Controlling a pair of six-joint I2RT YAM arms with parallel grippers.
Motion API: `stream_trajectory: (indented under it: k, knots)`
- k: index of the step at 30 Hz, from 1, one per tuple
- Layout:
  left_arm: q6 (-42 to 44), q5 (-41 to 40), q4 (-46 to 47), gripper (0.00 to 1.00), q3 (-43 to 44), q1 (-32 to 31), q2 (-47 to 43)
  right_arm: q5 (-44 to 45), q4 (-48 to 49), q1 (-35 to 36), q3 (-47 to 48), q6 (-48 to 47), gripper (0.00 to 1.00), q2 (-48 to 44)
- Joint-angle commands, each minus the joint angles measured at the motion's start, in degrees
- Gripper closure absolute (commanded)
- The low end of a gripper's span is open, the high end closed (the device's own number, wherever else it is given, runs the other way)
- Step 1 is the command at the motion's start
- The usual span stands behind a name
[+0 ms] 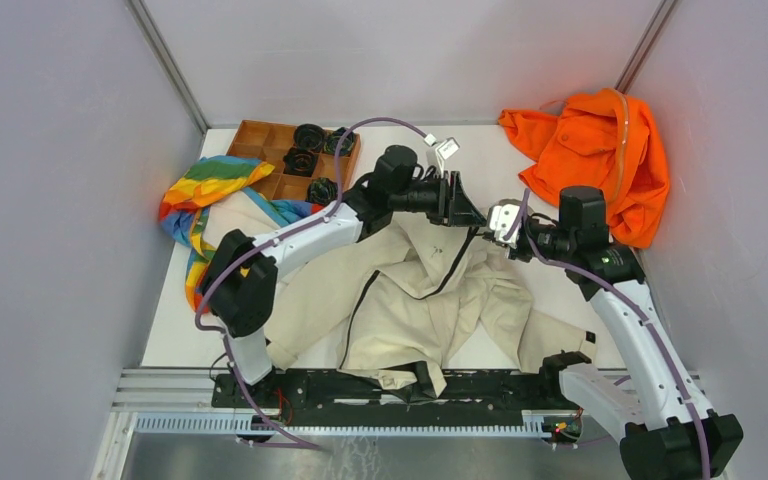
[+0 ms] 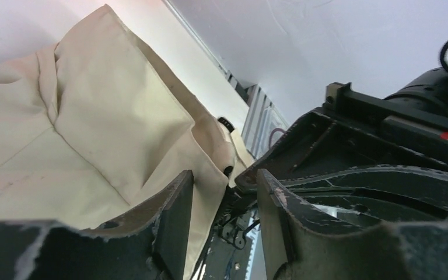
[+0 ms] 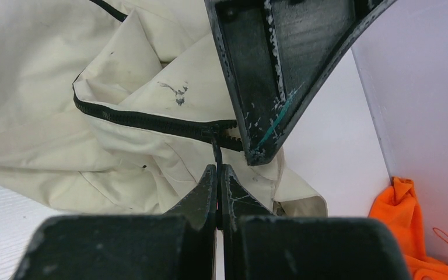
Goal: Zip up the jacket
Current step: Adjust the zipper on the jacket.
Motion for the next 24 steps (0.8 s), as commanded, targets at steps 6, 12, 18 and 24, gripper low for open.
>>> stream_trajectory:
  k: [6,12,18,24]
  knots:
    - [7.81,-2.02,-11.58,0.95,7.67,-0.93,3.01,-3.05,1.61,1.07,-0.19,-0.07,1.0,-1.08]
    - [7.84,-8.0,-9.94,0.98,9.57,-0.94,2.22,-4.91,-6.57,8.79,0.55,-2.96,1.0,0.68]
    - [8.61,-13.64,-6.5,0.98,11.25,-1.01,2.25,-6.35,-7.56,20.97,-4.76,-1.42,1.0,-0.65]
    - [8.83,-16.26,-5.19,0.98,9.81,-1.19,1.65,-5.5,-6.44,26.31,-5.19,-1.25,1.0,0.98]
